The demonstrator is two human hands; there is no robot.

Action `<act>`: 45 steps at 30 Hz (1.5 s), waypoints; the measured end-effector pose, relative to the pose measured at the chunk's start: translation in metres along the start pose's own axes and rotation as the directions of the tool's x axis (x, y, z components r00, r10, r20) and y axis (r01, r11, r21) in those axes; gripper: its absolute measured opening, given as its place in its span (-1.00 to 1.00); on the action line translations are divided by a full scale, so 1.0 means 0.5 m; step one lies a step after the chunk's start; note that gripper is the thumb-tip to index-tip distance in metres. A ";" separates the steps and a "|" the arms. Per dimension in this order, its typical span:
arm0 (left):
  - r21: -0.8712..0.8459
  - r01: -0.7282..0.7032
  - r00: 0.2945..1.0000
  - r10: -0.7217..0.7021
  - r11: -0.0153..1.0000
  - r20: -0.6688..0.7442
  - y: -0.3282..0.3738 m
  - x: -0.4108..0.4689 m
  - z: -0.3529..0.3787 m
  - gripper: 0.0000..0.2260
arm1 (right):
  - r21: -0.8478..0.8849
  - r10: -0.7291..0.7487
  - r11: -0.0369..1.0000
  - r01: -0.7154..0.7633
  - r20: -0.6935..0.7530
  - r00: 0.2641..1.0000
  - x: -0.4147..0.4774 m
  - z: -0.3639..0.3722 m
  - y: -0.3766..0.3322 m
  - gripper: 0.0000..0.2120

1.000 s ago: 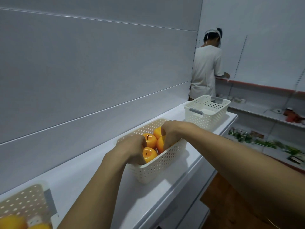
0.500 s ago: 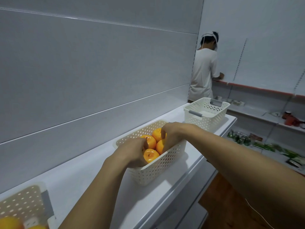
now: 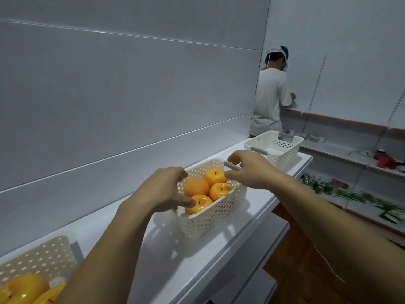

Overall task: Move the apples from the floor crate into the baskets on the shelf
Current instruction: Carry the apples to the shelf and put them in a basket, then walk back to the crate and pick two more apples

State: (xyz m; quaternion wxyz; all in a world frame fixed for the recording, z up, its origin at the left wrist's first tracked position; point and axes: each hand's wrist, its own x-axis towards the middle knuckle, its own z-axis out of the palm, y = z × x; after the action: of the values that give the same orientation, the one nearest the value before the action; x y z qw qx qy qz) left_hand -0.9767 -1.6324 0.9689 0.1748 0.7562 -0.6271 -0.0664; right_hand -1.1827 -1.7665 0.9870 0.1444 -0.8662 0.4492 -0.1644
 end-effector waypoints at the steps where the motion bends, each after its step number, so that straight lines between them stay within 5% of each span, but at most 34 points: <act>1: 0.006 -0.022 0.999 0.022 1.000 -0.029 0.000 -0.011 -0.004 -0.31 | 0.043 0.009 0.999 -0.007 -0.045 0.999 -0.022 0.004 0.001 -0.49; 7: -0.095 -0.176 0.962 0.151 0.980 -0.227 0.006 -0.108 -0.002 -0.37 | 0.265 0.063 0.964 -0.016 -0.170 0.983 -0.184 0.053 0.001 -0.50; 14: -0.215 -0.223 0.927 0.138 0.951 -0.349 0.031 -0.230 0.019 -0.37 | 0.411 0.084 0.912 0.017 -0.227 0.970 -0.345 0.088 -0.008 -0.42; 21: -0.262 -0.234 0.912 0.118 0.936 -0.394 0.057 -0.339 0.040 -0.42 | 0.423 0.056 0.905 0.039 -0.208 0.977 -0.472 0.072 -0.023 -0.34; 31: -0.251 -0.202 0.935 0.110 0.947 -0.336 0.095 -0.509 0.076 -0.44 | 0.227 0.000 0.974 0.009 -0.043 0.999 -0.621 0.055 -0.039 -0.20; 38: -0.202 -0.184 0.887 0.074 0.962 -0.456 0.036 -0.648 -0.016 -0.45 | 0.235 -0.128 0.962 0.143 -0.078 0.989 -0.669 0.064 -0.160 -0.27; 45: -0.186 0.033 0.823 -0.132 0.982 -0.552 -0.159 -0.837 -0.131 -0.47 | 0.246 -0.393 0.887 0.391 -0.043 0.919 -0.654 0.138 -0.401 -0.29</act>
State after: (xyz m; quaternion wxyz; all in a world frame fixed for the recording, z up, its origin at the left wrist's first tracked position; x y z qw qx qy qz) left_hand -0.9679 -1.2019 0.9527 0.4118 0.7511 -0.5064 0.0987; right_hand -1.1850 -1.3782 0.9538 0.2177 -0.9145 0.2403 -0.2418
